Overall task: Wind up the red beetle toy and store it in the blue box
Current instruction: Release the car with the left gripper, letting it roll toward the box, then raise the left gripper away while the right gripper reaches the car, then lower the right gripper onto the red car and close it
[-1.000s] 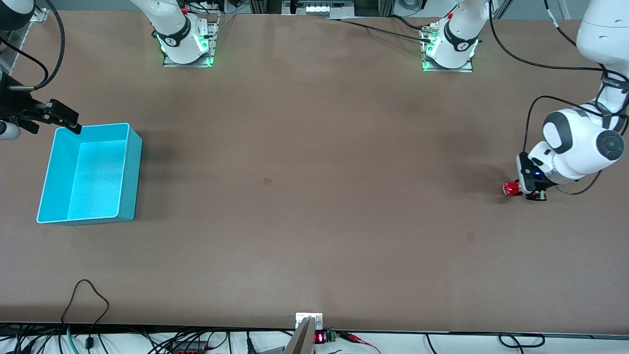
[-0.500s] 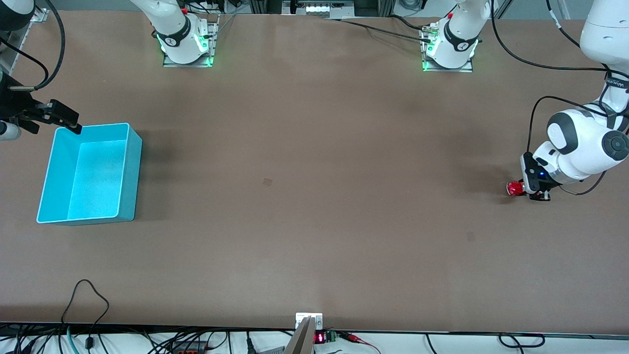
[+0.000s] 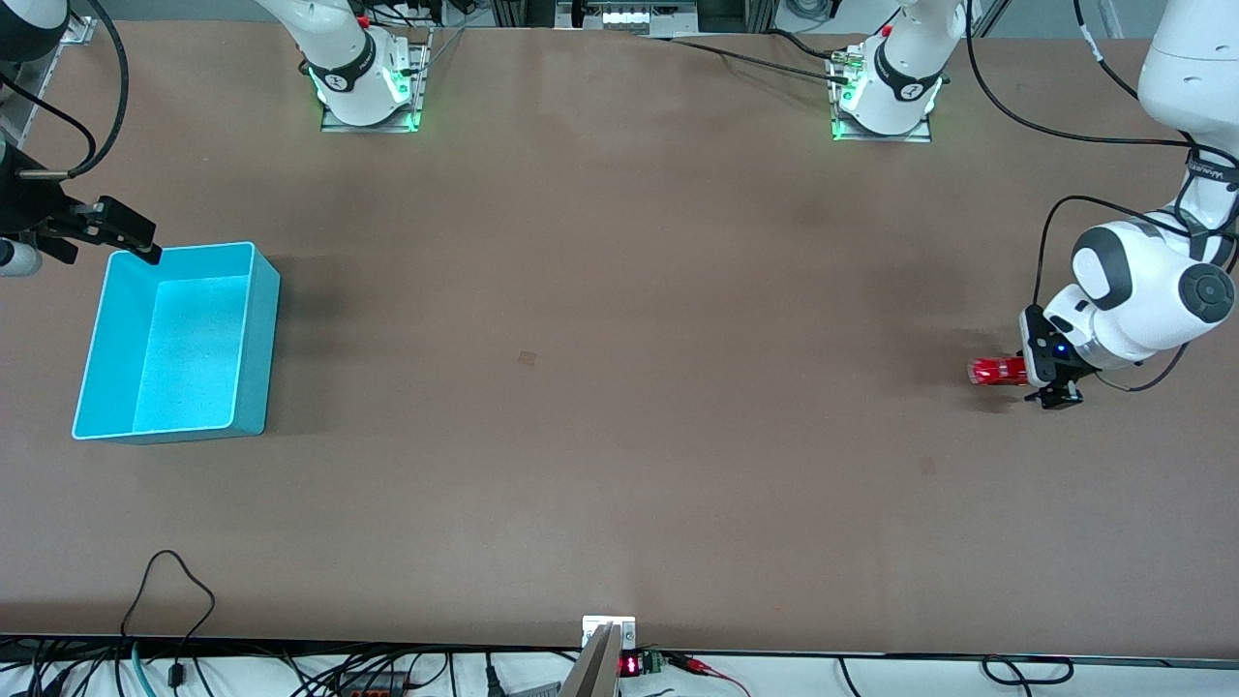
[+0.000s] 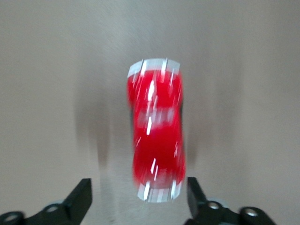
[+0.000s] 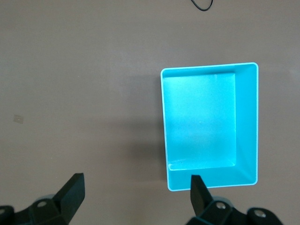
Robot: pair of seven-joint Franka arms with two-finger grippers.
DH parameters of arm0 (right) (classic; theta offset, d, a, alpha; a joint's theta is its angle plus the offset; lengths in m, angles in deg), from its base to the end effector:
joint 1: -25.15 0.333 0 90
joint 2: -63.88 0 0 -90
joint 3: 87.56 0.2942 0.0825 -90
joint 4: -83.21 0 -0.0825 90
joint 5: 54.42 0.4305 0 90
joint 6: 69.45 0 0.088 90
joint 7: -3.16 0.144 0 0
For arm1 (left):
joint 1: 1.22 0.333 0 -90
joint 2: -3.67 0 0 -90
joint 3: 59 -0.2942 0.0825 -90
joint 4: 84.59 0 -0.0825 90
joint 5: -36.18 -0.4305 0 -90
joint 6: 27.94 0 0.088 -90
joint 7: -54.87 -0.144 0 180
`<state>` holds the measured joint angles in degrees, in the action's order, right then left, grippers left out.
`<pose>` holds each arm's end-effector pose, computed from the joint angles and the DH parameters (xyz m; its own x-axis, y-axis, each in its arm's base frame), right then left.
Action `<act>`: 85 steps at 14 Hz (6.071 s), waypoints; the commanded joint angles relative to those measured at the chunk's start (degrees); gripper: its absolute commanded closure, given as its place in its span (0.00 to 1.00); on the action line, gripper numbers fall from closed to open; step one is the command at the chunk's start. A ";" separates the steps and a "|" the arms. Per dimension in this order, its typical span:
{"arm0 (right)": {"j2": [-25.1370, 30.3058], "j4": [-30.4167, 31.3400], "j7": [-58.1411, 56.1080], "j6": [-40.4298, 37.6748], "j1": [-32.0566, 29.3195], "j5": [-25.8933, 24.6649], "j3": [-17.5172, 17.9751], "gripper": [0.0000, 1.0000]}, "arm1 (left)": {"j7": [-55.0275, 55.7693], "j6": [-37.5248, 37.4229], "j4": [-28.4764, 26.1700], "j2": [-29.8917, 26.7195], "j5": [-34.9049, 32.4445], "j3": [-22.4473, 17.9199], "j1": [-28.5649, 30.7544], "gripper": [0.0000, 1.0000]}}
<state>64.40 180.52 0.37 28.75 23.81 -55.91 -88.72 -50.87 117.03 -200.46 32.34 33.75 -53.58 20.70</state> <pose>0.6079 -0.0300 0.5172 0.9997 0.0088 0.0233 0.0081 -0.9996 0.0268 0.5953 0.1736 0.1068 -0.0097 -0.9998 0.0170 -0.9998 0.0095 -0.0157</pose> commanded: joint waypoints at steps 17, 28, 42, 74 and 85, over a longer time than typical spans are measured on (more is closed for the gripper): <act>-0.60 -0.46 -0.37 -0.28 -0.24 -0.62 0.11 0.00 | 65.27 -55.30 24.98 -13.89 -5.48 8.55 -9.53 0.00; -2.18 -2.05 -0.20 3.32 0.55 0.44 0.19 0.00 | 94.13 -65.01 36.06 -17.41 -4.60 9.72 -14.08 0.00; -11.59 -1.08 -0.73 2.09 4.33 0.61 0.11 0.00 | 101.61 -60.51 27.19 -26.73 3.22 -5.87 -24.38 0.00; -27.49 22.04 -93.89 45.77 1.61 2.37 1.69 0.00 | 102.40 -51.19 27.10 -23.74 1.38 -2.70 -24.73 0.00; -28.99 20.28 -95.12 45.68 1.87 2.37 1.69 0.74 | 102.31 -51.28 27.10 -23.74 1.29 -2.70 -24.73 0.00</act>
<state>35.62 201.57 -93.49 74.00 25.80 -54.35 -87.40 50.84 65.89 -173.56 8.71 36.08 -56.55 -3.97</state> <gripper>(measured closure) 0.498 0.000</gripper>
